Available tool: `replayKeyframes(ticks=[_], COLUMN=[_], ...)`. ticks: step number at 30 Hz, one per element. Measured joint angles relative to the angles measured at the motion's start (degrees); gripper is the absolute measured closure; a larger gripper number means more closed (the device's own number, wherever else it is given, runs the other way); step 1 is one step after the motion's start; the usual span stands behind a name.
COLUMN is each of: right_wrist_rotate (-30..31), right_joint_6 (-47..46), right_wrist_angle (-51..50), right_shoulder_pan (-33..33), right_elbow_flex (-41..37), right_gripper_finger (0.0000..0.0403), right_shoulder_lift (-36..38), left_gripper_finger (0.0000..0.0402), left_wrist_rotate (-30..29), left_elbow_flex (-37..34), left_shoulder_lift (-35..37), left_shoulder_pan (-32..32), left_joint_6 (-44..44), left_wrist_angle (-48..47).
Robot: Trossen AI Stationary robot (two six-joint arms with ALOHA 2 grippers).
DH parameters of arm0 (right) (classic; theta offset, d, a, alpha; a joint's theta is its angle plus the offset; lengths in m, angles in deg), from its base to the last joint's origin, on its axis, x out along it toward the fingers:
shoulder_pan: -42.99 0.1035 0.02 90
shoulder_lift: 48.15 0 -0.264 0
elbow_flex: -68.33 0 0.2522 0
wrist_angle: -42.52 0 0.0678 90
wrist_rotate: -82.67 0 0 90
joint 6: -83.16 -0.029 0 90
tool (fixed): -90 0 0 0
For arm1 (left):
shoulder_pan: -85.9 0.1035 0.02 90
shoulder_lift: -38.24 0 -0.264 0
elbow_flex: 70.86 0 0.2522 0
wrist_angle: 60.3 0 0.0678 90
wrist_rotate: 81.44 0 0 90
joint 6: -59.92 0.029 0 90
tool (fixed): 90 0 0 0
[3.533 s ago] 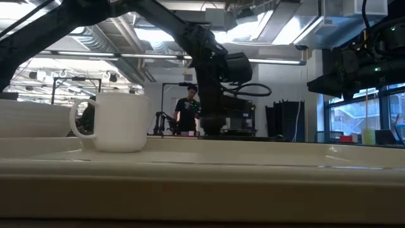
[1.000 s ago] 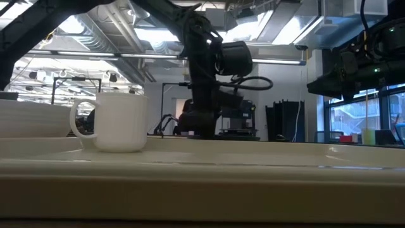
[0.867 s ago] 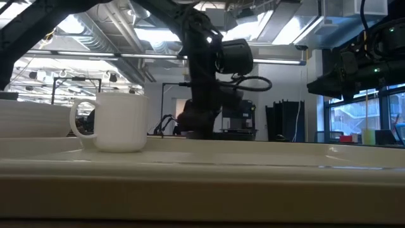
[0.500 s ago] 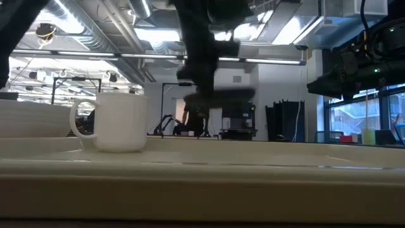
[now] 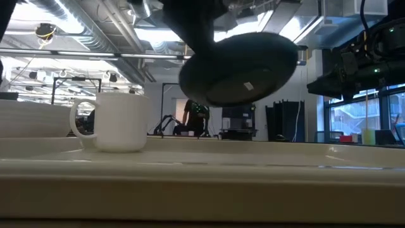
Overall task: Set up tray
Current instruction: Put the black plate on the brown serving tray at the bottom of the white mug
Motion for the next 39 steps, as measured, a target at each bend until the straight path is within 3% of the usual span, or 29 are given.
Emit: replayKeyframes(ticks=[15, 26, 39], right_wrist_rotate=[0.56, 13.80, 15.15], right_joint_6=[0.23, -0.13, -3.01], right_wrist_angle=[-0.03, -1.86, -2.11], right_shoulder_pan=[0.01, -0.01, -0.01], right_elbow_flex=[0.00, 0.00, 0.00], right_gripper_finger=[0.0274, 0.0274, 0.0274], right_shoulder_lift=[-2.95, -5.63, -6.66], left_gripper_finger=[0.0398, 0.0397, 0.0397], left_wrist_rotate=[-6.32, -6.15, -5.33], left_elbow_flex=[-0.66, -5.23, -5.51], left_shoulder_lift=[-6.54, -6.53, -6.53], left_shoulder_pan=[-12.98, -19.81, -23.83], left_joint_6=[-19.35, -29.88, -30.52], left_wrist_angle=[-7.99, -7.29, -3.11])
